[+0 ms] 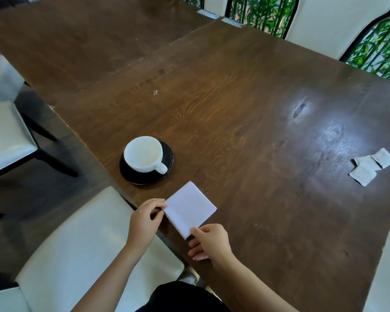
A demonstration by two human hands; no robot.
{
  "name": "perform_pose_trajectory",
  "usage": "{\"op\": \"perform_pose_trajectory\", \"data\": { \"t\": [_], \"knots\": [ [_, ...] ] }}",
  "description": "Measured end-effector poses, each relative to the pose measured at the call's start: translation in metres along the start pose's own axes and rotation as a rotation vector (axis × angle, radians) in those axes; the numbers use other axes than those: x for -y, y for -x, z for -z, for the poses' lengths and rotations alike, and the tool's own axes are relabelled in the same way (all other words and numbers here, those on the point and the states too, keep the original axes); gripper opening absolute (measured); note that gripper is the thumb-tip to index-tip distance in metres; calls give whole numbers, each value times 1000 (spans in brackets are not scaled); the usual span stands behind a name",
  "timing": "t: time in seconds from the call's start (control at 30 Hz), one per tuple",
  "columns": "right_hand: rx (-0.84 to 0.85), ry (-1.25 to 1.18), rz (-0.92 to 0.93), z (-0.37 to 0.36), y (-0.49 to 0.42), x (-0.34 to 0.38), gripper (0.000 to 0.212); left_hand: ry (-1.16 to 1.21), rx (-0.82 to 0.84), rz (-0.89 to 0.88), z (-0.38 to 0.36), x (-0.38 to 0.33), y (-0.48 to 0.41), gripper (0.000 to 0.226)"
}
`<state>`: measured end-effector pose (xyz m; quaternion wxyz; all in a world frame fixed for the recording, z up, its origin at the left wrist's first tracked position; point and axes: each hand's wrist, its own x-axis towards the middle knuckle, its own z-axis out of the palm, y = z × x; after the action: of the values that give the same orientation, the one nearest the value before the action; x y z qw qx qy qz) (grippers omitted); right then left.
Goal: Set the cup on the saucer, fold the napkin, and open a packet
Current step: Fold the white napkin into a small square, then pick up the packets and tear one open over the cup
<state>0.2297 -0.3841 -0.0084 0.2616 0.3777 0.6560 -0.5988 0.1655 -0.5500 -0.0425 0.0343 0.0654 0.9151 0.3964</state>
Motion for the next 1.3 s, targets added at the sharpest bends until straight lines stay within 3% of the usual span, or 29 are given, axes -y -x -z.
{"op": "perform_pose_trajectory", "data": {
  "t": [0.57, 0.87, 1.1, 1.3],
  "knots": [
    [10, 12, 35, 10, 4, -13, 15, 7, 15, -9, -6, -6, 8, 24],
    [-47, 14, 78, 43, 2, -19, 20, -139, -39, -57, -2, -27, -3, 24],
    [-158, 36, 119, 118, -9, -23, 14, -111, 211, -216, -43, -110, -40, 24],
    [-389, 88, 173, 203, -13, -29, 9, -131, 515, -288, -111, -197, -73, 21]
  ]
}}
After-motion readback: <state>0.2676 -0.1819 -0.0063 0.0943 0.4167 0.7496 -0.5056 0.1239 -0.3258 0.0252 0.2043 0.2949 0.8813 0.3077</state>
